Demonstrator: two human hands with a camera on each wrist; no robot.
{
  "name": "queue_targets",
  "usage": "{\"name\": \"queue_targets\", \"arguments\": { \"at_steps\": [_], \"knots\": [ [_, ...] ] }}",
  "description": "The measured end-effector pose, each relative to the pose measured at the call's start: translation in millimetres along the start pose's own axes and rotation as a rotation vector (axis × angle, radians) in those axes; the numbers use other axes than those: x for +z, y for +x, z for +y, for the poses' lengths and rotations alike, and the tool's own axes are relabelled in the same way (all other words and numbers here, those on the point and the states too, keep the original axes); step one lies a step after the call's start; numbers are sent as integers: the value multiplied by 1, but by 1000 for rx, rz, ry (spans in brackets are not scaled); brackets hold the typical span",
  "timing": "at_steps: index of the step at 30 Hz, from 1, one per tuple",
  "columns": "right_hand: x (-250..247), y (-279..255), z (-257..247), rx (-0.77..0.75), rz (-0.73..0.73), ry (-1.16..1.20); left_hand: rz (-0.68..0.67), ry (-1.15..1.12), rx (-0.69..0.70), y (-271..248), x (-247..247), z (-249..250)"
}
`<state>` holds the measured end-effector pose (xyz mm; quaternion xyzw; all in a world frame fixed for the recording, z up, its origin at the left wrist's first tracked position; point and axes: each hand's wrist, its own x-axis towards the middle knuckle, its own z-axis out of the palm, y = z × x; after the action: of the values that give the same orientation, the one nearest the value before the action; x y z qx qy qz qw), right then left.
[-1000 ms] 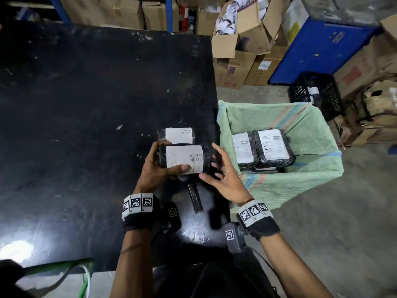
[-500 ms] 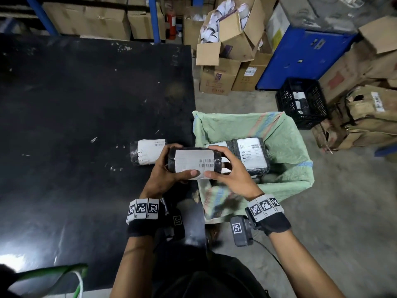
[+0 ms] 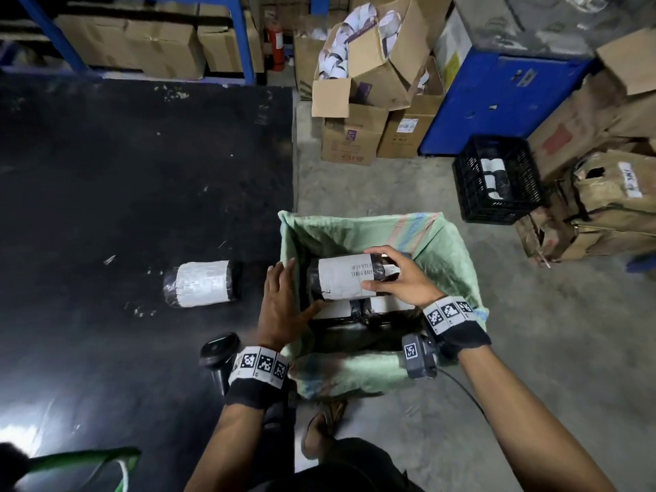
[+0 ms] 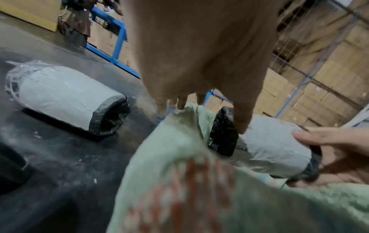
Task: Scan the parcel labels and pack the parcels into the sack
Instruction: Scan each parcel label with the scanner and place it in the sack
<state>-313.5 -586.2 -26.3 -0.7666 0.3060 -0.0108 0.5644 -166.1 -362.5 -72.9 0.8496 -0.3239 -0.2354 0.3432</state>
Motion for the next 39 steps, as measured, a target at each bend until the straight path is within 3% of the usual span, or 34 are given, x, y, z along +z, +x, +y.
{"name": "queue_targets", "arguments": {
  "at_steps": [3, 12, 20, 23, 30, 33, 39],
  "knots": [
    [-9, 28, 18, 50, -36, -72, 46, 103, 13, 1, 23, -12],
    [24, 91, 57, 94, 8, -72, 162, 17, 2, -12, 26, 1],
    [59, 95, 88, 91, 124, -96, 177, 52, -15, -13, 29, -8],
    [56, 97, 87, 122, 94, -122, 173, 44, -31, -14, 29, -6],
    [35, 85, 44, 254, 28, -285, 103, -66, -27, -12, 11, -20],
    [28, 62, 11, 192, 2, -378, 88, -80, -27, -13, -9, -27],
    [57, -5, -48, 58, -48, -238, 171, -74, -34, -28, -60, -53]
  ]
}}
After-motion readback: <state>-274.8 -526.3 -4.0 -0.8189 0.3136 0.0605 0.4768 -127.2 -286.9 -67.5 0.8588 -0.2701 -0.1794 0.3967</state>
